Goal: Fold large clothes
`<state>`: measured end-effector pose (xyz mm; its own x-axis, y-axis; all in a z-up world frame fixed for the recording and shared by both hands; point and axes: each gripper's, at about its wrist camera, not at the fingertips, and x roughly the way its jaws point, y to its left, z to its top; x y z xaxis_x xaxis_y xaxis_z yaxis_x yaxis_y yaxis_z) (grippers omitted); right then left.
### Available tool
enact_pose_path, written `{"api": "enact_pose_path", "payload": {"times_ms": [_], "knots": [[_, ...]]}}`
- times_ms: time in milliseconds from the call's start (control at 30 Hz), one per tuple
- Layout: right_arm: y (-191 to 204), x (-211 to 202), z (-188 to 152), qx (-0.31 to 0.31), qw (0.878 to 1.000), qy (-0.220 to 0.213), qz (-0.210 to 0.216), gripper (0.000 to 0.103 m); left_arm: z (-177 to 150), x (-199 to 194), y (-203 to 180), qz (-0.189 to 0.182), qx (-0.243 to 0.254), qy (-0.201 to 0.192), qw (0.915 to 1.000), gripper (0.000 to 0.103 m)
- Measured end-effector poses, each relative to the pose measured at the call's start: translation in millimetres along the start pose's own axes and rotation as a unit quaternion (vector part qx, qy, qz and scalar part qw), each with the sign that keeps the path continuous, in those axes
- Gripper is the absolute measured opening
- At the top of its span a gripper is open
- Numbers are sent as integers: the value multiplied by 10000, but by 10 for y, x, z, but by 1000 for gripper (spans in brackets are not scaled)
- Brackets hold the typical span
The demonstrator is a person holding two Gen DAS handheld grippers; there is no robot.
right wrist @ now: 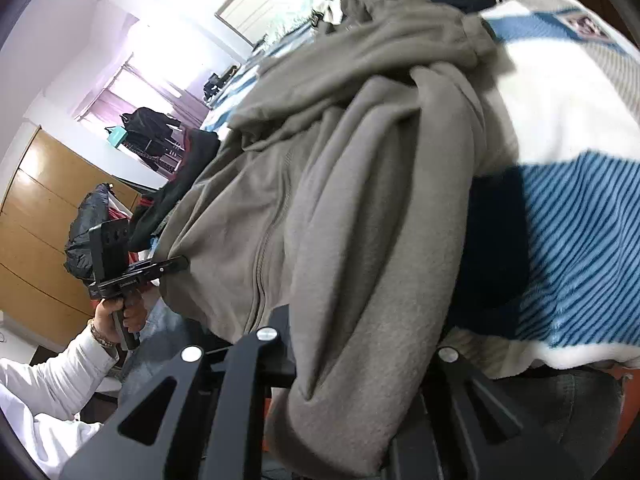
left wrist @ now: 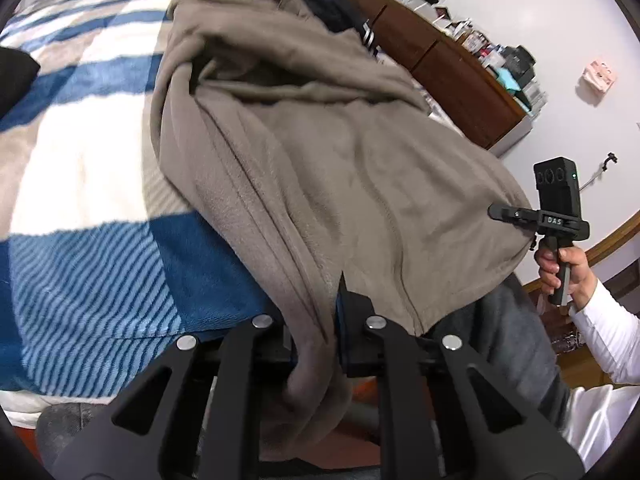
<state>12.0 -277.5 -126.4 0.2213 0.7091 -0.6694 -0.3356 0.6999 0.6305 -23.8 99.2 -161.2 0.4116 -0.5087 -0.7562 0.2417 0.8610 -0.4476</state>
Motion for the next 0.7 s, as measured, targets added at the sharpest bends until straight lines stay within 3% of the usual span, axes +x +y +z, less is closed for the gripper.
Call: {"api": "enact_pose_path", "payload": {"times_ms": [333,533,700], "knots": [[338,-620,-166,-261,9990,-50,346,12,-204,-549,-197,-267,56,-154,9995,13],[207,-960,-387,531,9942,-392,846,12,-409,-813,-139,-609,-536,-267,9963,13],[55,-1064,-150,1161,9780,-1020,1400,12,-133,-903,-119,-888,-746,-616,9913,13]]}}
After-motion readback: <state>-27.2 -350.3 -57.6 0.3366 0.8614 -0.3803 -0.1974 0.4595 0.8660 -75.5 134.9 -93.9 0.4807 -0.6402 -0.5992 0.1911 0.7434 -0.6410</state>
